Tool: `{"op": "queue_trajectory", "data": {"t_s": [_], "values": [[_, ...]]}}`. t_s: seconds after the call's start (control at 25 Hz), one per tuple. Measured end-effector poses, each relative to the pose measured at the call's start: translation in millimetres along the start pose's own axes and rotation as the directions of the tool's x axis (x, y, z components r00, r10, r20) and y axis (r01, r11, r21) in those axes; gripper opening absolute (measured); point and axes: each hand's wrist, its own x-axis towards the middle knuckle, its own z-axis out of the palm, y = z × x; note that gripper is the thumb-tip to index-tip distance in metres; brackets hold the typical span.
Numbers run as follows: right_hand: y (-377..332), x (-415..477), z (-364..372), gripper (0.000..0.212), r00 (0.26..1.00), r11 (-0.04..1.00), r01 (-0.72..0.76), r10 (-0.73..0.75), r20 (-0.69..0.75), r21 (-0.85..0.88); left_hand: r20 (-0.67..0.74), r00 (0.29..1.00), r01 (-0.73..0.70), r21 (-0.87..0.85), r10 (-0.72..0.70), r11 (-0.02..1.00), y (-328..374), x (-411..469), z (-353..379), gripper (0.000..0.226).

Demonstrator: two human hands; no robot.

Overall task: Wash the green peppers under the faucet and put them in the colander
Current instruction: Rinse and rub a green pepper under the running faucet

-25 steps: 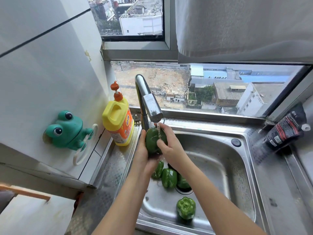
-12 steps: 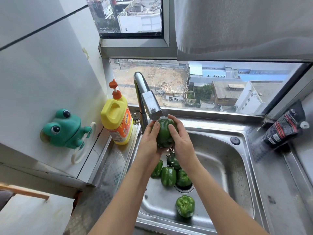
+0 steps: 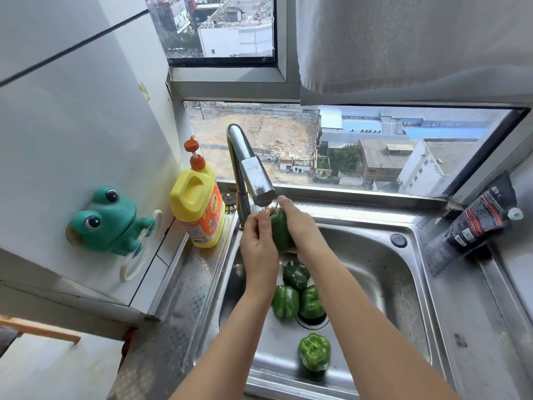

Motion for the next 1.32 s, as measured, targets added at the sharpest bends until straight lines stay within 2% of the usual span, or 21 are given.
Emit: {"op": "queue_trajectory", "data": {"t_s": [0.04, 0.08, 0.16, 0.2, 0.28, 0.36, 0.44, 0.48, 0.56, 0.64, 0.72, 0.8, 0.88, 0.92, 1.0, 1.12, 1.24, 1.32], "values": [[-3.0, 0.8, -3.4, 0.036, 0.988, 0.985, -0.138, 0.129, 0.090, 0.103, 0.012, 1.000, -0.008, 0.010, 0.008, 1.000, 0.2, 0.4, -2.8, 0.027], [-3.8, 1.4, -7.2, 0.033, 0.966, 0.963, -0.212, 0.181, 0.182, 0.166, 0.009, 1.000, 0.003, 0.014, -0.003, 1.000, 0.3, 2.0, -5.9, 0.027], [3.6, 1.7, -11.7, 0.029, 0.936, 0.961, -0.197, 0.126, 0.328, 0.193, -0.016, 0.999, 0.039, -0.033, -0.039, 0.999, 1.3, 8.7, -11.2, 0.022], [8.1, 0.8, -10.9, 0.025, 0.928, 0.967, -0.133, 0.044, 0.371, 0.218, -0.020, 0.998, 0.065, -0.058, -0.066, 0.996, 3.7, 12.7, -12.2, 0.022], [16.2, -2.1, -11.1, 0.016, 0.913, 0.949, 0.064, -0.181, 0.367, 0.308, 0.023, 0.983, 0.186, -0.063, -0.184, 0.981, 8.2, 19.3, -11.7, 0.036], [25.8, -0.8, -20.3, 0.037, 0.851, 0.900, 0.267, -0.389, 0.354, 0.345, 0.075, 0.905, 0.419, -0.003, -0.418, 0.908, 17.2, 22.1, -10.7, 0.042], [26.8, -1.3, -36.0, 0.056, 0.782, 0.894, 0.385, -0.448, 0.434, 0.229, 0.110, 0.808, 0.578, 0.051, -0.579, 0.815, 26.9, 21.5, -10.5, 0.048], [25.4, -2.8, -42.4, 0.062, 0.761, 0.894, 0.426, -0.438, 0.478, 0.141, 0.100, 0.803, 0.589, 0.024, -0.588, 0.808, 29.5, 21.2, -9.9, 0.047], [23.5, -7.6, -44.8, 0.067, 0.771, 0.847, 0.525, -0.433, 0.467, -0.081, 0.061, 0.841, 0.539, -0.020, -0.537, 0.842, 26.8, 19.9, -6.7, 0.042], [22.1, -15.6, -37.4, 0.066, 0.780, 0.735, 0.614, -0.512, 0.358, -0.286, 0.025, 0.871, 0.491, -0.010, -0.490, 0.871, 24.2, 17.4, -5.0, 0.041], [20.5, -19.2, -30.9, 0.067, 0.758, 0.642, 0.652, -0.572, 0.313, -0.404, 0.029, 0.875, 0.484, 0.001, -0.484, 0.875, 24.6, 18.3, -5.8, 0.042], [15.1, -15.7, -36.1, 0.070, 0.768, 0.622, 0.640, -0.503, 0.397, -0.451, 0.051, 0.857, 0.511, 0.043, -0.512, 0.859, 29.3, 21.4, -8.2, 0.044], [7.6, -11.7, -43.9, 0.072, 0.787, 0.655, 0.589, -0.332, 0.520, -0.473, 0.060, 0.840, 0.534, 0.088, -0.540, 0.841, 33.3, 24.3, -9.5, 0.047], [5.4, -11.3, -46.1, 0.071, 0.785, 0.666, 0.577, -0.292, 0.547, -0.473, 0.063, 0.833, 0.545, 0.083, -0.550, 0.835, 34.5, 24.7, -9.4, 0.047], [4.5, -14.5, -43.2, 0.065, 0.785, 0.653, 0.597, -0.356, 0.508, -0.465, 0.075, 0.809, 0.584, 0.013, -0.584, 0.811, 34.2, 26.1, -9.1, 0.045], [14.6, -25.2, -22.2, 0.051, 0.762, 0.560, 0.614, -0.604, 0.233, -0.556, 0.080, 0.770, 0.638, -0.089, -0.633, 0.765, 32.4, 27.9, -7.4, 0.035], [17.1, -28.1, -3.1, 0.046, 0.773, 0.520, 0.440, -0.635, 0.013, -0.732, 0.051, 0.811, 0.583, -0.149, -0.582, 0.799, 26.0, 22.1, -3.1, 0.035], [12.6, -22.7, 2.1, 0.036, 0.792, 0.601, 0.432, -0.609, -0.035, -0.672, 0.002, 0.867, 0.496, -0.077, -0.498, 0.865, 17.7, 17.1, -1.1, 0.036]]}}
